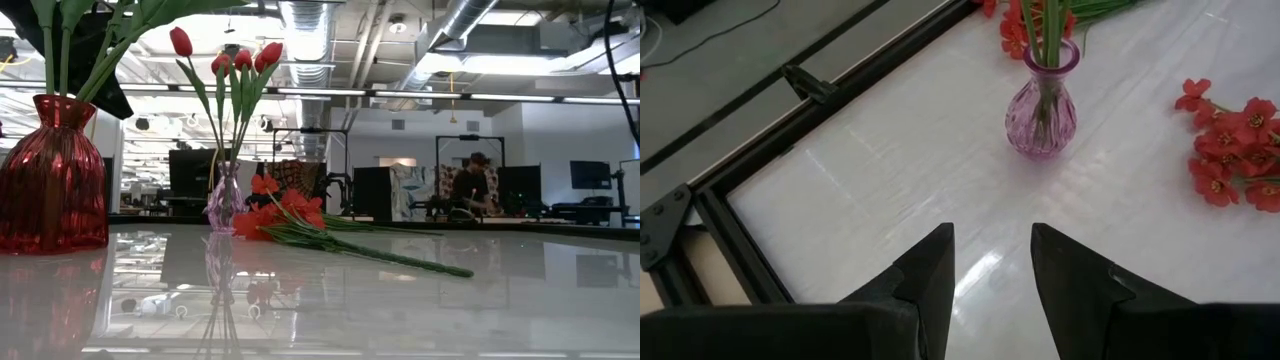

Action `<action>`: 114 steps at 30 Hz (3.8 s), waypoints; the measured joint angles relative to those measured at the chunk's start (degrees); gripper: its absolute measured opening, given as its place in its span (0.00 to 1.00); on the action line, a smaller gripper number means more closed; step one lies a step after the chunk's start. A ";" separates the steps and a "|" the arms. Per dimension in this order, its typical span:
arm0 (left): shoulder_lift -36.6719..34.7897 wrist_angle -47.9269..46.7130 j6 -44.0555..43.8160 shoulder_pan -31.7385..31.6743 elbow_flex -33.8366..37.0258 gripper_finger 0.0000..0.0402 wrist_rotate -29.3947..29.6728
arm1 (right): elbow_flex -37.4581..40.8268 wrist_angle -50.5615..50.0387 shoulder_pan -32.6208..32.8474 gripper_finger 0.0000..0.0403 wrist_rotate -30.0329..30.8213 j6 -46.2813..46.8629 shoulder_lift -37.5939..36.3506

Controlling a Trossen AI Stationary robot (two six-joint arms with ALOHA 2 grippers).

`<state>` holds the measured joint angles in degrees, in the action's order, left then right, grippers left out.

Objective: Sort flowers into vase by color
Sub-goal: Put the red flowers into the transparent vase

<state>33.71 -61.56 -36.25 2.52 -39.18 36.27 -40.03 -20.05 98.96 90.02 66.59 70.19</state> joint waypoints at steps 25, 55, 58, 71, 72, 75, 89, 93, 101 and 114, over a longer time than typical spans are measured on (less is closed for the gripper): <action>-0.02 -0.02 -0.02 0.00 0.00 0.31 0.17 | -0.07 -0.77 2.03 0.12 -3.72 1.03 5.32; -0.01 -0.24 -0.02 0.00 0.00 0.31 0.10 | 0.12 -3.70 2.94 0.60 -26.29 5.15 -9.55; 0.00 -0.24 -0.14 0.00 0.00 0.31 0.04 | -0.09 -4.94 3.10 0.59 -29.56 7.58 -15.17; 0.00 -0.24 -0.04 0.02 0.00 0.31 0.02 | -0.79 -23.25 3.06 0.55 -40.85 20.46 -36.89; 0.00 -0.24 -0.04 0.02 0.00 0.31 0.01 | -1.76 -26.22 3.06 0.55 -40.87 20.59 -37.94; -0.02 -0.24 -0.04 0.02 0.00 0.31 0.00 | -6.44 -36.81 2.29 0.55 -39.32 21.92 -37.32; 0.00 -0.24 0.26 0.02 0.00 0.31 0.00 | -19.07 -48.55 2.06 0.55 -19.27 7.26 -36.49; 0.00 -0.24 0.44 0.00 0.00 0.31 -0.22 | -21.38 -43.27 1.53 0.55 -7.55 -10.85 -36.49; 0.00 -0.22 0.44 0.02 0.00 0.31 -0.48 | -22.64 -20.40 0.16 0.55 -0.83 -42.53 -36.02; 0.00 -0.22 0.44 0.00 0.00 0.31 -0.52 | -23.12 59.39 -0.68 0.55 -24.48 -138.66 -18.91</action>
<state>33.71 -61.78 -35.81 2.52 -39.18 35.75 -63.15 39.34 98.27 65.54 -72.07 51.28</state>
